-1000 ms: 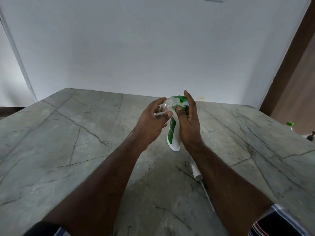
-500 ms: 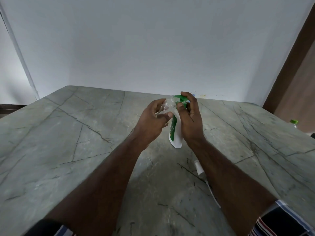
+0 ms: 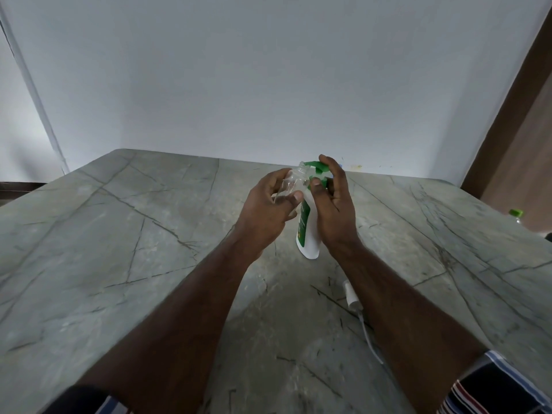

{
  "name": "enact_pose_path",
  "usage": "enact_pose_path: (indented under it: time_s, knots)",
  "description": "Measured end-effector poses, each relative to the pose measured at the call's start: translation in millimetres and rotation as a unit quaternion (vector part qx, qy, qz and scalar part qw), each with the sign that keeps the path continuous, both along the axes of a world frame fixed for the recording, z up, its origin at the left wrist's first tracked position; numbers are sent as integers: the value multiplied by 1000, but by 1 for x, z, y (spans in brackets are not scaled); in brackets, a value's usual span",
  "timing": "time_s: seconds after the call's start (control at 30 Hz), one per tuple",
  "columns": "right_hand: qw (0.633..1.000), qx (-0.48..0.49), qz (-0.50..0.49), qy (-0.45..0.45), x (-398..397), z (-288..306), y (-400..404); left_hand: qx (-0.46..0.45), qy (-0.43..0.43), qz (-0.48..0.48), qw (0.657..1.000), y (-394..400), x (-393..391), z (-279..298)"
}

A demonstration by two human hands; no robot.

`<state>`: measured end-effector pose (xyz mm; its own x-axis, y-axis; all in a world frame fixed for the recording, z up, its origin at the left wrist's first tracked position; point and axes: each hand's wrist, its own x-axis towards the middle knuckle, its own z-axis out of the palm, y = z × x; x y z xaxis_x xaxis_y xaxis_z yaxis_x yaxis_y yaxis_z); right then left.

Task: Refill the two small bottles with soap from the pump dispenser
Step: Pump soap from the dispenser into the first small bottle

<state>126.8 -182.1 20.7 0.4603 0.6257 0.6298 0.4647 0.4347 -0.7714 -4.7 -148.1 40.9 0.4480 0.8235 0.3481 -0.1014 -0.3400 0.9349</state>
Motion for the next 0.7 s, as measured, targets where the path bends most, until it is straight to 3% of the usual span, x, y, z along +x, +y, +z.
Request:
enact_pose_path:
  time_s: [0.4, 0.6, 0.7]
  knots:
    - [999, -1, 20, 29, 3, -4, 4, -21, -16, -9, 1000, -4, 1, -1]
    - [980, 34, 111, 160, 1, 4, 8, -9, -19, -15, 1000, -2, 4, -1]
    - [956, -14, 144, 256, 1, 14, 9, -9, -25, -24, 999, -3, 4, 0]
